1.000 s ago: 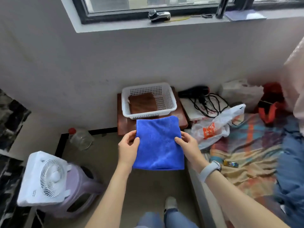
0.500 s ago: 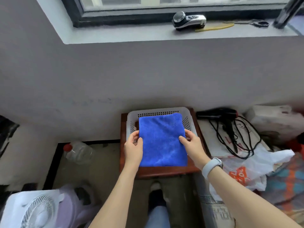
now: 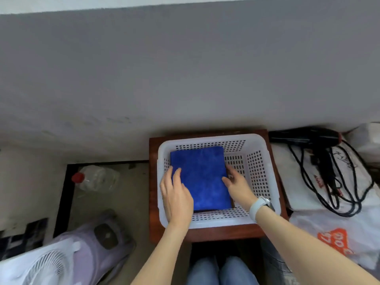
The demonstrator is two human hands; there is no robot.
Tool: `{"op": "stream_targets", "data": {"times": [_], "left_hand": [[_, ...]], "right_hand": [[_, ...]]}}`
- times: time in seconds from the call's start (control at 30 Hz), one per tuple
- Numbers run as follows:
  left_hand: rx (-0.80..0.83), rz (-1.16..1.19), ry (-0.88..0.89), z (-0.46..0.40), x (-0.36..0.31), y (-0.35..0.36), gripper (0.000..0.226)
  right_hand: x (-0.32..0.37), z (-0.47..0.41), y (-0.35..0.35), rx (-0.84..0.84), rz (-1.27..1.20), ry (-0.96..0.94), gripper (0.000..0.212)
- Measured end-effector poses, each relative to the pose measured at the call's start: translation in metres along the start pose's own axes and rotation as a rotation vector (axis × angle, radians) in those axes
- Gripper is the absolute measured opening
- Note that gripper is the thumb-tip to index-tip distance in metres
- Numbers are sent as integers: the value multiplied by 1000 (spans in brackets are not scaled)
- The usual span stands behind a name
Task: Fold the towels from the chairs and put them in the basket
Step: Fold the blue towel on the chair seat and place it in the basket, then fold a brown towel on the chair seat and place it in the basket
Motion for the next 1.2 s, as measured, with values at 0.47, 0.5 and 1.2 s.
{"op": "stream_targets", "data": {"times": [0.47,0.5,1.2], "left_hand": [[148,-438,290,-32,26,74,59],[128,-458,302,-32,27,77,59],[-124,-278,-61,38,20,-103,50]], "right_hand": [[-31,-37,10,-8,1227,-678,58],[-35,-40,9,-1,1229,-688,59],[112,57,34,356,922,-794,38]]}}
Point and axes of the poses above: each hand's wrist, its own z-axis away from the middle knuckle, its own y-axis out of the palm, x = y × z, the point moved 2 cm from there along -z, towards the middle knuckle, and after that the axes turned 7 degrees about -x, right-handed, at the moved point
